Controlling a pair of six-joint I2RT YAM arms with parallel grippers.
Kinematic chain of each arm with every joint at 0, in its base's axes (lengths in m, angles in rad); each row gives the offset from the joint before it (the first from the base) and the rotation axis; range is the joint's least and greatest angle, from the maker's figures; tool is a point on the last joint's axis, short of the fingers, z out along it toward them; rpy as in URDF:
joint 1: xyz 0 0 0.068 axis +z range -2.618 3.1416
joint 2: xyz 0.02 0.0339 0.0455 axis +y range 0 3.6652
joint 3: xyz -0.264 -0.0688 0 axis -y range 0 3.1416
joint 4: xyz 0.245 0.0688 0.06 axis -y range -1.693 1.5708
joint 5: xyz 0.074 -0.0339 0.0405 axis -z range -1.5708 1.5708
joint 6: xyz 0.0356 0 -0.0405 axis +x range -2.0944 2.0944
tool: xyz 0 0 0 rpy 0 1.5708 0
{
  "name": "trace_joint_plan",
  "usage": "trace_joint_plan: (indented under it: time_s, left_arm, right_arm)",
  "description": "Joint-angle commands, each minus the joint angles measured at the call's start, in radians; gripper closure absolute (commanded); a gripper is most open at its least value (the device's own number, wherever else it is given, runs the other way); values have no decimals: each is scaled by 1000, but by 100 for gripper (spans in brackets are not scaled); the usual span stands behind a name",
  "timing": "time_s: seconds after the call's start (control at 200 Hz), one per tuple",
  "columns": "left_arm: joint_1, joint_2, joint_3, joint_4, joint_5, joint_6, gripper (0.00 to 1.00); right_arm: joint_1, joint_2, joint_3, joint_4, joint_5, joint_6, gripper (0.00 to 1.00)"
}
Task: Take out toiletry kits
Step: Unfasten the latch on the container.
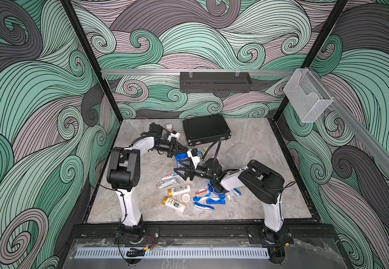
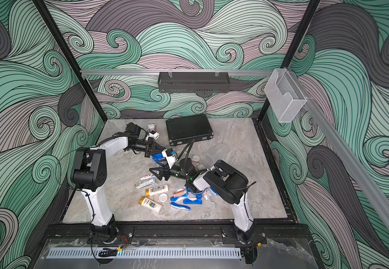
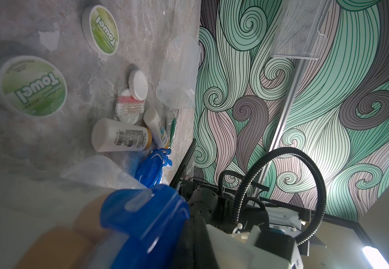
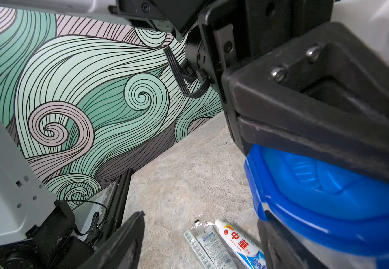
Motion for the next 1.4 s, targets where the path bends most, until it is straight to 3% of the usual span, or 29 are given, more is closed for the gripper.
trace_joint_plan:
  time_s: [0.0, 0.275, 0.525, 0.961, 1.136, 1.246, 1.396]
  left_arm:
    - [-23, 46, -122, -10, -249, -71, 100]
    - [-29, 9, -229, 145, -286, -178, 100]
    - [-39, -1, -273, 208, -318, -217, 100]
    - [-44, -7, -247, 160, -341, -190, 100]
    - [-43, -28, -184, 62, -368, -128, 100]
    - [-42, -45, -119, -14, -367, -88, 100]
    - [-41, -69, 7, -154, -355, -13, 94]
  right_arm:
    - [-9, -18, 13, 142, 54, -51, 22]
    - [-11, -42, 25, 142, 26, -66, 21]
    - [-10, -49, 68, 143, -102, -40, 22]
    - [-25, -35, 141, 129, -315, 41, 23]
    - [-70, -47, 142, -16, -442, 77, 24]
    - [-85, -119, 110, -125, -479, -12, 23]
    - [-99, -257, 111, -445, -491, -208, 22]
